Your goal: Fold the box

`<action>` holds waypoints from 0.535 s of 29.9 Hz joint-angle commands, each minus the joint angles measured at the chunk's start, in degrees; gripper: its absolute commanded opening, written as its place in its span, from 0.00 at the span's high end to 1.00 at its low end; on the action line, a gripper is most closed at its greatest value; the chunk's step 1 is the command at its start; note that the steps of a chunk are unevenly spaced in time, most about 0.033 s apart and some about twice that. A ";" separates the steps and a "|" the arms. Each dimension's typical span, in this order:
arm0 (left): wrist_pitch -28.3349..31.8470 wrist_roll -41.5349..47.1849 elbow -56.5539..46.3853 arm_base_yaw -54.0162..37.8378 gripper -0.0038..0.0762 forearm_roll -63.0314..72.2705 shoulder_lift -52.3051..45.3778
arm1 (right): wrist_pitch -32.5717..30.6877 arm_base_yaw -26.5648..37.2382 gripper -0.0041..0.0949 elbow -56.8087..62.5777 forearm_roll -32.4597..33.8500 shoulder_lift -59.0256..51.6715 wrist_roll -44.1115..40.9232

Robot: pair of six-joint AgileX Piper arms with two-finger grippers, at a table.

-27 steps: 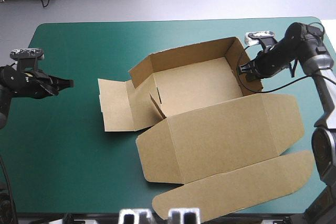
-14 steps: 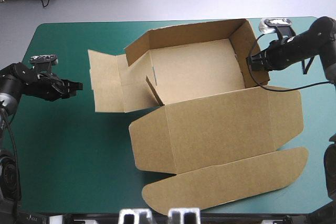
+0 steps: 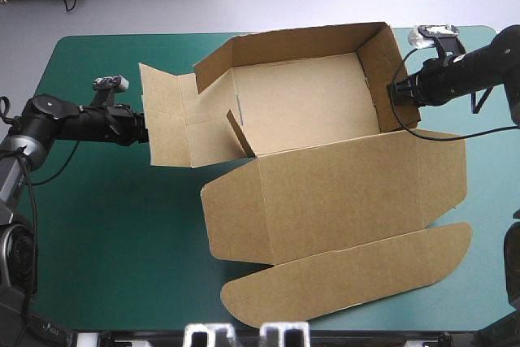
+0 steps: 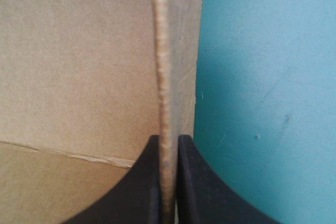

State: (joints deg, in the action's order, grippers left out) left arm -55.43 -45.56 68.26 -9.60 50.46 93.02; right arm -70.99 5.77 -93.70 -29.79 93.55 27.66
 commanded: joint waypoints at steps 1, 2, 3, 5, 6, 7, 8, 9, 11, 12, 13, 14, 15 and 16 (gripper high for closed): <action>-3.15 -4.12 1.54 2.21 0.62 9.59 -2.15 | -0.06 0.32 0.98 -1.80 -2.36 -2.83 0.40; -3.91 -4.91 1.54 2.58 0.62 11.23 -2.15 | 0.09 0.32 0.98 -1.80 -1.71 -2.83 0.40; -4.84 -5.38 1.54 3.05 0.62 12.89 -2.15 | 0.33 0.32 0.98 -1.80 -1.16 -2.83 0.40; -7.19 -7.01 1.54 3.05 0.62 16.32 -2.15 | 0.45 0.32 0.98 -1.80 0.33 -2.83 -0.27; -8.80 -7.74 1.54 3.05 0.62 18.00 -2.15 | 0.52 0.32 0.98 -1.80 0.71 -2.83 -0.68; -10.47 -8.33 1.54 3.05 0.62 19.48 -2.15 | 0.68 0.32 0.98 -1.80 0.93 -2.83 -0.68; -11.87 -8.86 1.54 3.05 0.62 20.61 -2.15 | 1.00 0.32 0.98 -1.80 0.93 -2.83 -0.68; -13.73 -9.31 1.54 3.05 0.62 21.97 -2.15 | 1.34 0.32 0.98 -1.80 0.80 -2.83 -0.94; -16.82 -9.75 1.54 3.42 0.62 24.16 -2.15 | 2.11 0.32 0.98 -1.80 0.33 -2.83 -1.08; -18.05 -9.75 1.54 3.67 0.62 24.89 -2.15 | 2.54 0.22 0.98 -1.80 0.33 -2.83 -1.32; -18.64 -10.03 1.54 4.09 0.62 25.17 -2.15 | 2.81 0.22 0.98 -1.80 0.33 -2.83 -1.43; -18.64 -10.03 1.54 4.67 0.62 25.17 -2.25 | 2.95 0.09 0.98 -1.80 0.19 -2.83 -1.59; -18.64 -10.03 1.54 5.15 0.62 25.27 -2.25 | 2.95 -0.02 0.98 -1.80 0.35 -2.83 -1.59; -18.64 -10.03 1.54 5.68 0.62 25.71 -2.25 | 3.05 -0.15 0.98 -1.80 0.35 -2.83 -1.59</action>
State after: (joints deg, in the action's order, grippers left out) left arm -67.77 -55.24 68.26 -5.38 70.55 93.22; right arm -70.03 5.67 -93.70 -26.19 93.55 26.71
